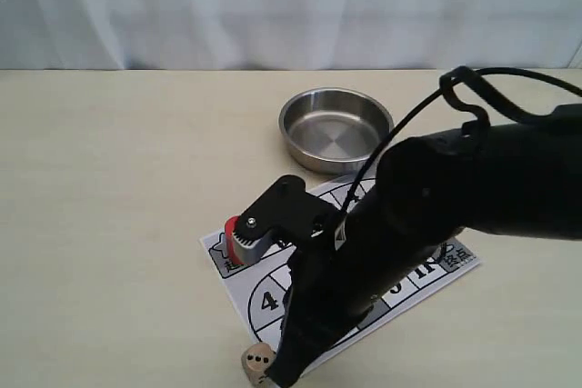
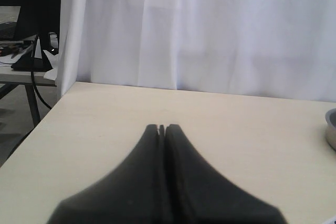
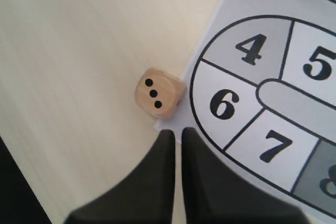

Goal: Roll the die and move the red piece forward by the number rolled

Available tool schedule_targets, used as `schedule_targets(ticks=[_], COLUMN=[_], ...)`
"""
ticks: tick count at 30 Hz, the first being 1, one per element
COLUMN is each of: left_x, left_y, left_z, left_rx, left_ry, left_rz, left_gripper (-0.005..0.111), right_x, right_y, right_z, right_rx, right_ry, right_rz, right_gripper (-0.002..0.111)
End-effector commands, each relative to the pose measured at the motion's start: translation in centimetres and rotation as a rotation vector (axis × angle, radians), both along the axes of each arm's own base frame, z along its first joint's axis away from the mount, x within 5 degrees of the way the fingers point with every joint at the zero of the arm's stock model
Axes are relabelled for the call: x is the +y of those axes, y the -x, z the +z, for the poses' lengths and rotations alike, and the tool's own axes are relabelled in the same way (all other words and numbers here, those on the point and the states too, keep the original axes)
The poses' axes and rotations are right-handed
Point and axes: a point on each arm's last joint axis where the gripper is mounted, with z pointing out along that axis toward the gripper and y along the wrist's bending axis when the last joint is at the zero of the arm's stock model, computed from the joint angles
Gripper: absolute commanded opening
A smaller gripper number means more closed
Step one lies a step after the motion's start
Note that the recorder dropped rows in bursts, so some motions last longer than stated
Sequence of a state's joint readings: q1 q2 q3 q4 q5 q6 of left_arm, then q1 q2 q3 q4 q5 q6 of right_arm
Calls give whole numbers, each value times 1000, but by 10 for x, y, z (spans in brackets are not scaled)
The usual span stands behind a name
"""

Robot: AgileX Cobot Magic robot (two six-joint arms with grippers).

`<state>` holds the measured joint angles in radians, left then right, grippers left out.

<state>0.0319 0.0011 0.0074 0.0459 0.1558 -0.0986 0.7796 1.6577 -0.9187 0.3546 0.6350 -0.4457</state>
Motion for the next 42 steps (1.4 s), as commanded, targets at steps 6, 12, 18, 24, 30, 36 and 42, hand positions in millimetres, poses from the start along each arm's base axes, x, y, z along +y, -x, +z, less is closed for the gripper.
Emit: schedule_targets(ticks=[6,12,18,24,30,36,42], left_x=[-1,-1,-1,-1,-1,-1,-1], left_y=[0,0,0,0,0,0,0], left_z=[4,4,4,4,4,4,4], left_rx=[-21,-21,-21,-21,-21,-21,-21], left_ry=[3,3,3,3,3,3,3], left_rz=[-9,-9,-9,-9,-9,-9,-9], left_gripper=[0,0,0,0,0,0,0], right_x=[9,10,20,27,25,21,21], right_y=[1,0,14,24,22,17,17], right_z=[-41,-51,-59,-59,-60,-61,-61], right_rx=[121,139,137,117,106,69,69], right_ry=[30,49,98,112,127,178,178], right_rz=[29,24,120,159,160,122,122], right_gripper=[4,4,4,4,4,4,4])
